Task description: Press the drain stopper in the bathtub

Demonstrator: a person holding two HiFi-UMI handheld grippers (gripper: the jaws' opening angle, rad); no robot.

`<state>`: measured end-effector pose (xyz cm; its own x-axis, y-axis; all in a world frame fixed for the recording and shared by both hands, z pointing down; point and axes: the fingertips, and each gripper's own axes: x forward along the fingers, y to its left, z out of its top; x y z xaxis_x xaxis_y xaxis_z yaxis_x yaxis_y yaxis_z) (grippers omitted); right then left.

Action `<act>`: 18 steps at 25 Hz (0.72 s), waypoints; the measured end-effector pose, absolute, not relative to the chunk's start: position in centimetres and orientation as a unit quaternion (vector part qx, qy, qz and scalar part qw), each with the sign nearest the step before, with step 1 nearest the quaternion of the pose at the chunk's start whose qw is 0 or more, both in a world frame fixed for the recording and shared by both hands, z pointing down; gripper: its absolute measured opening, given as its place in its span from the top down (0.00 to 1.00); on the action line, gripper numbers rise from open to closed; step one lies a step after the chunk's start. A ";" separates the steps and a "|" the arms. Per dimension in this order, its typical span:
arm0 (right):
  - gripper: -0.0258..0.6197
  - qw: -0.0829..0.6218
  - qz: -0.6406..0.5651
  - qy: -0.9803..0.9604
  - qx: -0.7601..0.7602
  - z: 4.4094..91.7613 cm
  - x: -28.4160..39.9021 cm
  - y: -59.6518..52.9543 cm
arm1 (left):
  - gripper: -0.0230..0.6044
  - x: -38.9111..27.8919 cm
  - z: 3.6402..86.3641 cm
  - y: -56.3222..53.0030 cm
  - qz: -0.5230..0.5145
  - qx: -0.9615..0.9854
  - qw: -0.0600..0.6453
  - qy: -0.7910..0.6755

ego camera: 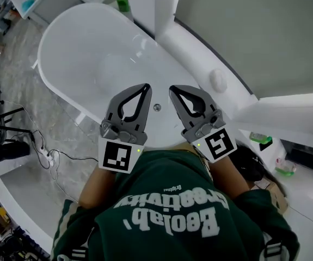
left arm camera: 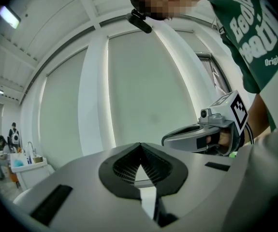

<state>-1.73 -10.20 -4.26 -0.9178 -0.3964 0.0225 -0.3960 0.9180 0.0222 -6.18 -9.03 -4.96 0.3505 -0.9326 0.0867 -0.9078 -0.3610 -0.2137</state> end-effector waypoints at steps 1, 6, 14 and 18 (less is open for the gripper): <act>0.94 0.013 -0.011 -0.979 0.201 -4.5 -1.9 -10.1 | 0.96 -6.4 -5.1 -9.0 -0.096 -0.819 0.063 0.562; 0.94 0.018 -0.029 -0.982 0.185 -5.4 -2.7 -9.4 | 0.96 -7.1 -5.5 -8.6 -0.100 -0.814 0.067 0.568; 0.94 0.016 -0.044 -0.983 0.179 -6.2 -3.2 -9.4 | 0.96 -7.0 -6.4 -8.0 -0.095 -0.815 0.083 0.565; 0.94 0.013 -0.047 -0.983 0.178 -6.6 -3.4 -9.1 | 0.96 -7.3 -6.9 -7.6 -0.094 -0.816 0.087 0.563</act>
<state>-3.42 -9.12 -6.58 -0.9360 -0.3518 0.0086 -0.3494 0.9319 0.0976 -7.30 -7.57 -6.89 0.3473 -0.9361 0.0555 -0.9033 -0.3499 -0.2482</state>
